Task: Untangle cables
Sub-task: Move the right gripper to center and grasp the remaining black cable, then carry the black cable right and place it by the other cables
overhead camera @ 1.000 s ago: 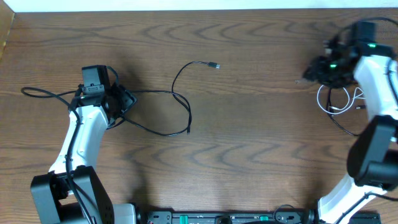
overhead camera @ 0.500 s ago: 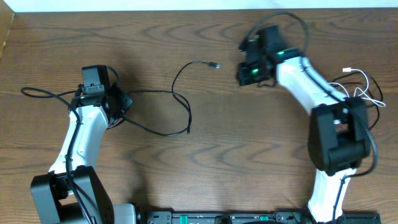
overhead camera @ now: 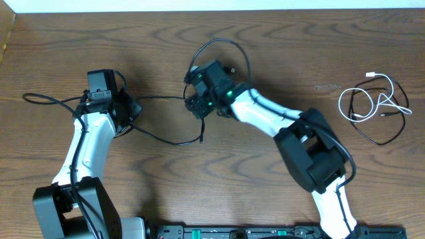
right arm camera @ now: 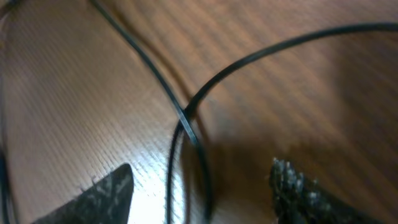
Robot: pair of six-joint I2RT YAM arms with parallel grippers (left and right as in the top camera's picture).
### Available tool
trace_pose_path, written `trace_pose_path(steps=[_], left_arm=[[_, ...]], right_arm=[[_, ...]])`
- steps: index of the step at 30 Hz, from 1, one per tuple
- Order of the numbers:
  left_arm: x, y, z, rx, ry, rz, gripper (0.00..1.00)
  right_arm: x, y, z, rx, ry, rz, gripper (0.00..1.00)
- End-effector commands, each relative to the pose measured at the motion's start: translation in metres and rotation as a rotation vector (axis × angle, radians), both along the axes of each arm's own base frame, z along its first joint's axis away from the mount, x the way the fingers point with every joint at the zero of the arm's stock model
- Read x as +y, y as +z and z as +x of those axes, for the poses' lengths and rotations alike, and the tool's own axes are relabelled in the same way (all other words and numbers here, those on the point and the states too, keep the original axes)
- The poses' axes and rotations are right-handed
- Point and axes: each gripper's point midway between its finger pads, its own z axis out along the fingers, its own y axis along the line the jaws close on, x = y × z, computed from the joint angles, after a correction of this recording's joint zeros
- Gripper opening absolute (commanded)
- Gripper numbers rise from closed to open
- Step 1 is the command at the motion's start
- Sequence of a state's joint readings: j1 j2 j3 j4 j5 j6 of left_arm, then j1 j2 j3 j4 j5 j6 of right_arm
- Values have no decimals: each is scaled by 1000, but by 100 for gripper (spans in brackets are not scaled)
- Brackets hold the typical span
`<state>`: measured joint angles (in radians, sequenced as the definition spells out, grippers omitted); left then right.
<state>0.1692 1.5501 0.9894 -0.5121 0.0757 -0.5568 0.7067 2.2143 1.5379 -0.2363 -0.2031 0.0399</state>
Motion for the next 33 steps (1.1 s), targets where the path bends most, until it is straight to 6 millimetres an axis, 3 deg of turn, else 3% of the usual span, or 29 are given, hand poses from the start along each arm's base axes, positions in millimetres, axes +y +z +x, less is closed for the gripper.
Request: trace_pose_path(steps=[1,4,6,8,10,13,18,23,33], left_arm=[[4,6,3,-18,13,9,8],[4,6,3,-18,13,9,7],[4,6,3,-18,13,9,8],[4,6,3,-18,13,9,8],[4,6,3,-18,13,9,8],[4,6,3,-18,13,9,8],[4,6,3,-18,13,9,8],[4,6,3,-19,13,10,8],[4,6,3,-19,13,10,8]], right_arm=[[-7,-24,5,-87,-73,-149,71],[-9,-43,0,-84,-78,-200,69],[-13,-59,-6,-44,-88,-225,59],[-18,-70,-14,1,-91,-244,41],[-22,-74,-19,23,-86,-265,1],[-21,-63,-16,10,-90,-251,1],[-15,-14,-5,-65,-84,-191,1],[-17,56,6,-210,-51,-157,1],[-73,194,24,-483,-232,-163,1]])
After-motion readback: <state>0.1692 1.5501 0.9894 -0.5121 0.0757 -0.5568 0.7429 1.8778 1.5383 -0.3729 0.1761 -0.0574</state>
